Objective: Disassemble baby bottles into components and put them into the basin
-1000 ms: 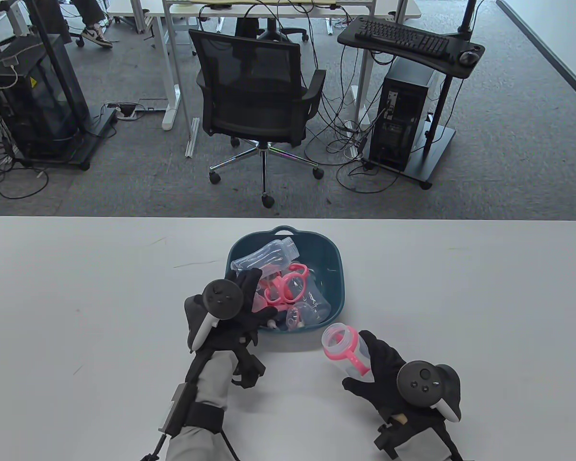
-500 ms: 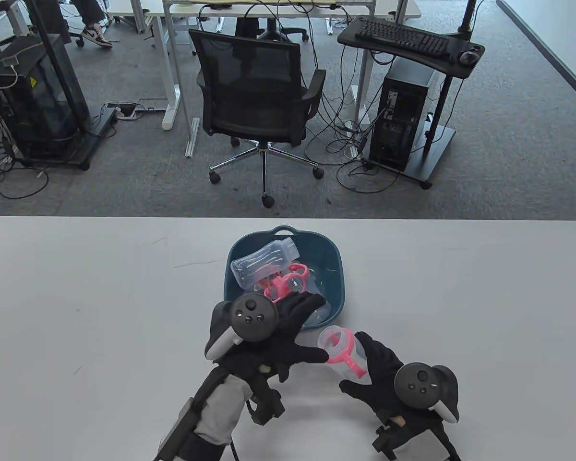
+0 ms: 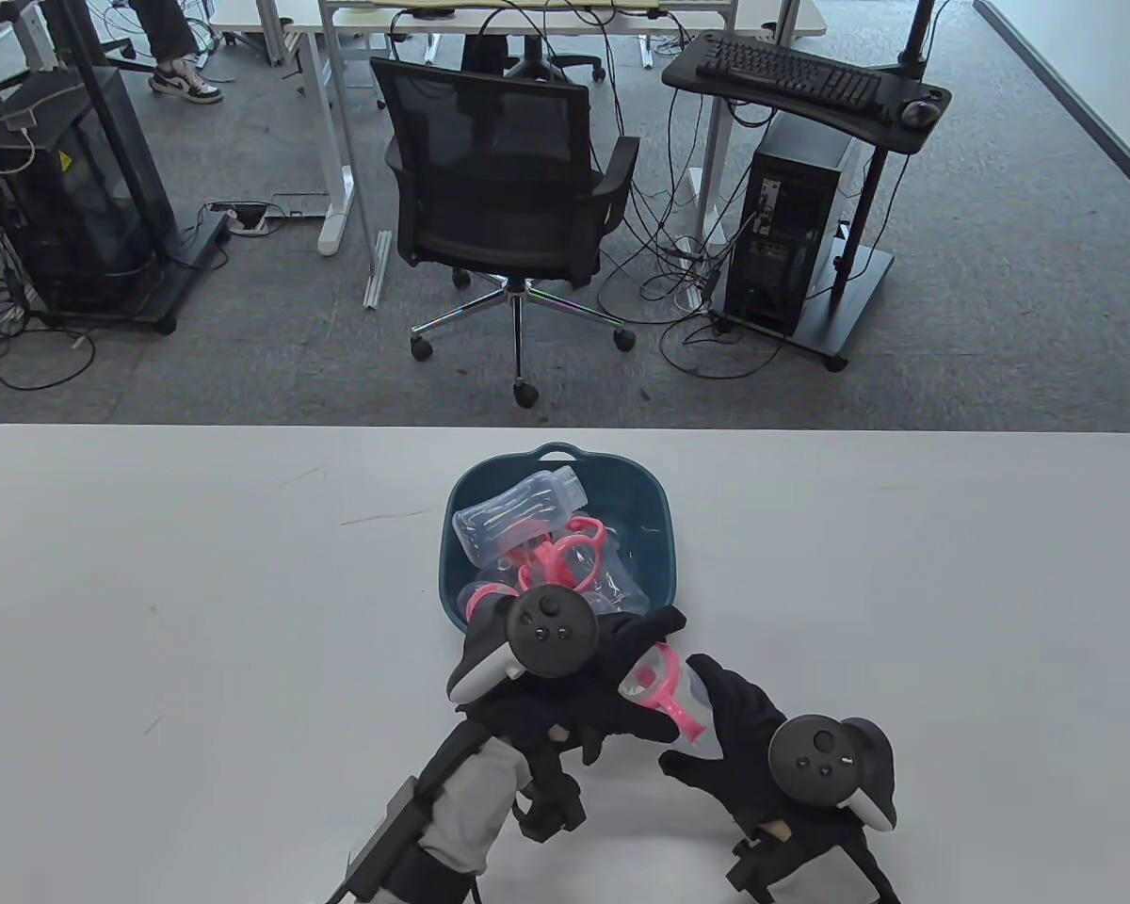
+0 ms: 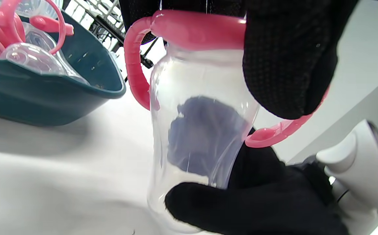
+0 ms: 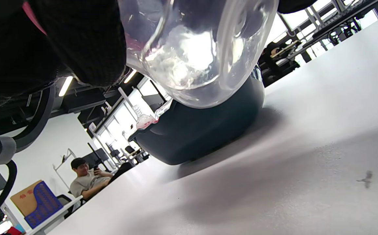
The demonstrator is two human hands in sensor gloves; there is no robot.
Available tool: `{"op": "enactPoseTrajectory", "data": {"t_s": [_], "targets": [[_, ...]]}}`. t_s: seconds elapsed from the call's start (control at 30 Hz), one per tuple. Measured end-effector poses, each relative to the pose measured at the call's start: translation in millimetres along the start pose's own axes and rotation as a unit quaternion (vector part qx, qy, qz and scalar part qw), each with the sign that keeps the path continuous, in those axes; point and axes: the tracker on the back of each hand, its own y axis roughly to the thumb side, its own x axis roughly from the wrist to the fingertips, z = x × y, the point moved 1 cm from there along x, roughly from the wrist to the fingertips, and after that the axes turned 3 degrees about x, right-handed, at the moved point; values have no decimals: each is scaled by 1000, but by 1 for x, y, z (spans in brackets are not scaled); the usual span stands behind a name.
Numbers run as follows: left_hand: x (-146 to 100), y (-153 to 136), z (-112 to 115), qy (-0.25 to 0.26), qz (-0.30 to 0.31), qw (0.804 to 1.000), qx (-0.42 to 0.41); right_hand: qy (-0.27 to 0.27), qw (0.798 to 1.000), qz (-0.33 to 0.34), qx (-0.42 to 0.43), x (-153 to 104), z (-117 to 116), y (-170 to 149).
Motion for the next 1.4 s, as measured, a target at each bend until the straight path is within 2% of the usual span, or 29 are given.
{"op": "enactPoseTrajectory", "data": {"t_s": [0.13, 0.27, 0.47, 0.57, 0.73, 0.9, 1.13, 1.4], "targets": [[-6, -2, -17, 5, 1, 1000, -25, -11, 1000, -12, 3, 0, 4, -2], [-15, -10, -44, 49, -6, 997, -64, -24, 999, -29, -15, -2, 10, -12], [-26, -38, -79, 155, -87, 983, -47, -37, 999, -39, -9, -3, 15, -17], [-24, -54, -86, 179, -138, 974, -9, -33, 999, -38, -12, -3, 14, -17], [-12, -74, -85, 179, -213, 957, 81, -28, 999, -37, -15, -2, 14, -16], [11, -93, -73, 141, -261, 950, 102, -27, 999, -37, -16, -2, 14, -16], [36, -107, -59, 86, -295, 945, 113, -27, 999, -38, -15, -2, 14, -16], [30, -110, -60, 108, -269, 952, 97, -22, 999, -43, -20, -2, 13, -17]]}}
